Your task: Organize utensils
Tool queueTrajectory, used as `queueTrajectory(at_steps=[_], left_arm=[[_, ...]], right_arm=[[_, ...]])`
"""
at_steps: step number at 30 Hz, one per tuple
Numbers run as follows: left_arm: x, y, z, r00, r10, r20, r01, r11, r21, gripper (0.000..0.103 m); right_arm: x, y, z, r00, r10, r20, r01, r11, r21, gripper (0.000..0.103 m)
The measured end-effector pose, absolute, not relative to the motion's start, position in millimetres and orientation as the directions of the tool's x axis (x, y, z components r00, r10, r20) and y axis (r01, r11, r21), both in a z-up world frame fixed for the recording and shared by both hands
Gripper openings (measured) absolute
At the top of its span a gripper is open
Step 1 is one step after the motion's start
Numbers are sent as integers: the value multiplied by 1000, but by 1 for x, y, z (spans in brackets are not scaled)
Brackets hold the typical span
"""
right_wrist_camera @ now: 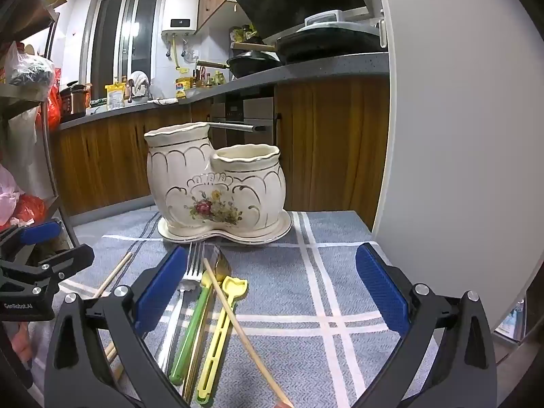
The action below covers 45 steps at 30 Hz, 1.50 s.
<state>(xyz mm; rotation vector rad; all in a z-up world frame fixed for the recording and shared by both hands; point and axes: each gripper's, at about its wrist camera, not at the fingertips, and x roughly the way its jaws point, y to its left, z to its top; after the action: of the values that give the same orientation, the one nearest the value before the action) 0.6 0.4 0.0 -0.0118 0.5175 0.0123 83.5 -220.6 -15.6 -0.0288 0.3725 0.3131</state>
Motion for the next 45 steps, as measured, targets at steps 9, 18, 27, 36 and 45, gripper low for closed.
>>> queueTrajectory(at_steps=[9, 18, 27, 36, 45], left_arm=[[-6, -5, 6, 888, 32, -458, -21, 999, 29, 99], [-6, -1, 7, 890, 30, -456, -22, 999, 23, 99], [-7, 0, 6, 890, 34, -455, -25, 999, 27, 99], [-6, -1, 6, 890, 34, -455, -25, 999, 27, 99], [-6, -1, 5, 889, 37, -456, -27, 999, 29, 99]], right_arm=[[84, -221, -17, 881, 293, -371, -305, 952, 28, 98], [85, -223, -17, 885, 290, -364, -302, 953, 27, 98], [84, -223, -17, 885, 291, -365, -301, 953, 30, 98], [84, -224, -17, 884, 290, -366, -303, 953, 24, 98], [84, -224, -17, 884, 290, -366, -303, 953, 22, 98]])
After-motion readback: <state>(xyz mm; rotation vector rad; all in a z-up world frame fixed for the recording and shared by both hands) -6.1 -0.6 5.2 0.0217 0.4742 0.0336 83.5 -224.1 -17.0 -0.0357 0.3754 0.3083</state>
